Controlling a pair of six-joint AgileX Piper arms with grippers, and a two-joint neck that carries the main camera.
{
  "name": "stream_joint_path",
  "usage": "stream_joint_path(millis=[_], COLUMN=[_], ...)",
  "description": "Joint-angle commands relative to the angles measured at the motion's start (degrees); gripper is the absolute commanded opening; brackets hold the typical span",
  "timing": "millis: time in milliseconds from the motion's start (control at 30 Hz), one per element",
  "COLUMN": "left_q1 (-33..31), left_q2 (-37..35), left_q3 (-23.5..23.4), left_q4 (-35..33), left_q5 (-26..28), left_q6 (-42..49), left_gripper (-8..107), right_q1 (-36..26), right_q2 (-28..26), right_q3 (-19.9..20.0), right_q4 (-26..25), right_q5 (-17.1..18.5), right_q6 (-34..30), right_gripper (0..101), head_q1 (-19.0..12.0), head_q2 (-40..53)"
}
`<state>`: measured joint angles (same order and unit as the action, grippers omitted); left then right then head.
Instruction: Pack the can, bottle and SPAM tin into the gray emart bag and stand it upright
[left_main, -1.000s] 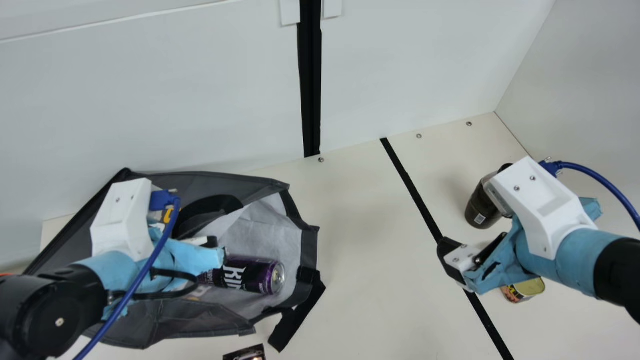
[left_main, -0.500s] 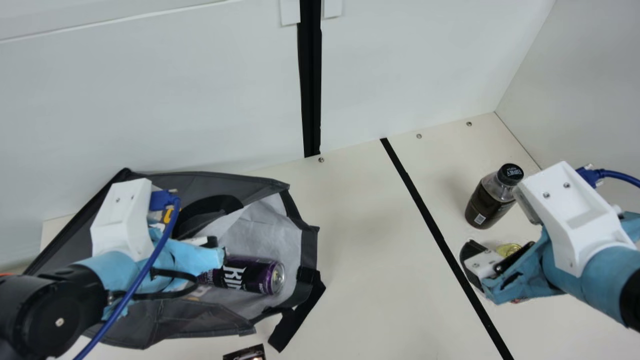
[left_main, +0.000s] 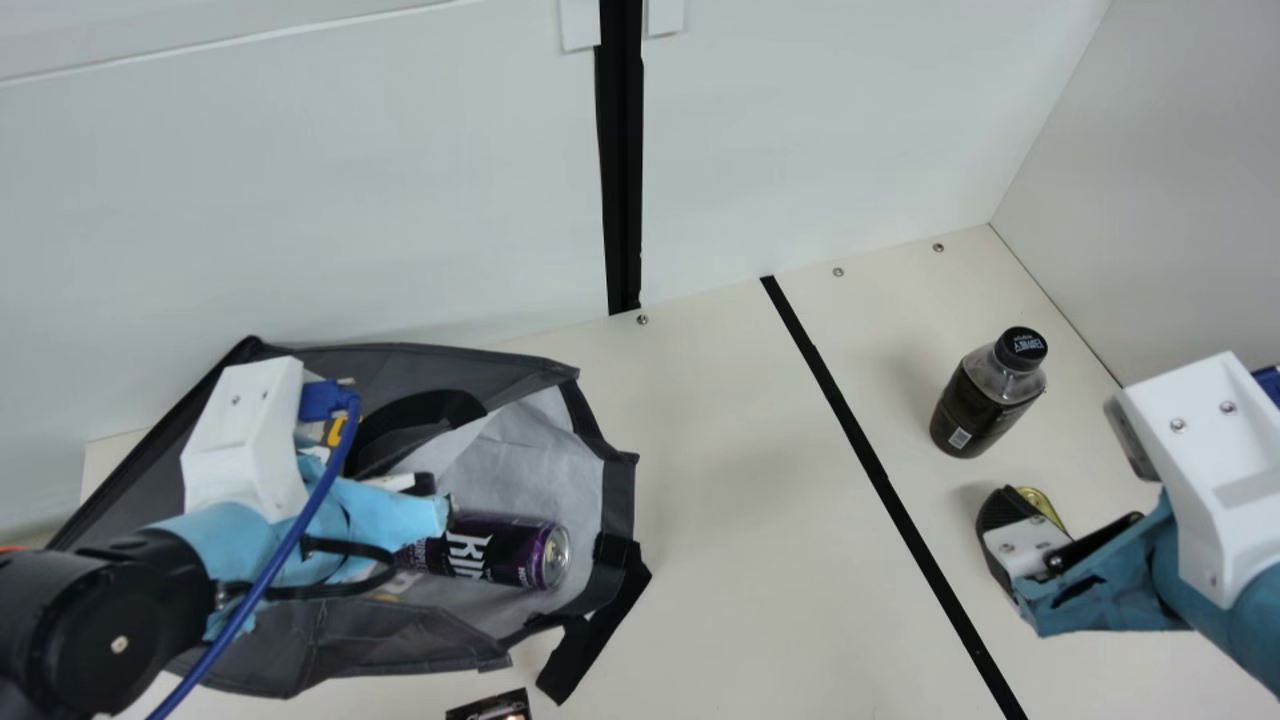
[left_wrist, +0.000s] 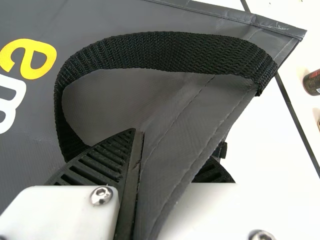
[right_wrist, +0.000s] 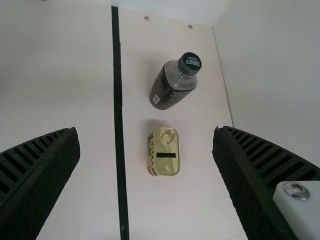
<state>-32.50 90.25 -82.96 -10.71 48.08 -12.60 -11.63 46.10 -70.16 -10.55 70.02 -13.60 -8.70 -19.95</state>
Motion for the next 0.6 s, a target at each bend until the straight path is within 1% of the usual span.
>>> stream_joint_path(millis=[0, 267, 567], left_q1=[0.00, 0.00, 0.00], left_q2=[0.00, 0.00, 0.00], left_q3=[0.00, 0.00, 0.00], left_q4=[0.00, 0.00, 0.00], left_q5=[0.00, 0.00, 0.00], left_q6=[0.00, 0.00, 0.00], left_gripper=[-8, -8, -8], right_q1=[-0.21, -2.14, -4.52], right_q2=[-0.40, -2.12, -3.14], right_q3=[0.11, 0.34, 0.44], right_q4=[-0.50, -0.36, 3.02], right_q5=[-0.12, -0.12, -0.12], right_q6=[0.28, 0.58, 2.32], right_gripper=[95, 95, 95], head_q1=[-1.30, -1.30, -1.30], head_q2=[-0.05, -0.05, -0.05])
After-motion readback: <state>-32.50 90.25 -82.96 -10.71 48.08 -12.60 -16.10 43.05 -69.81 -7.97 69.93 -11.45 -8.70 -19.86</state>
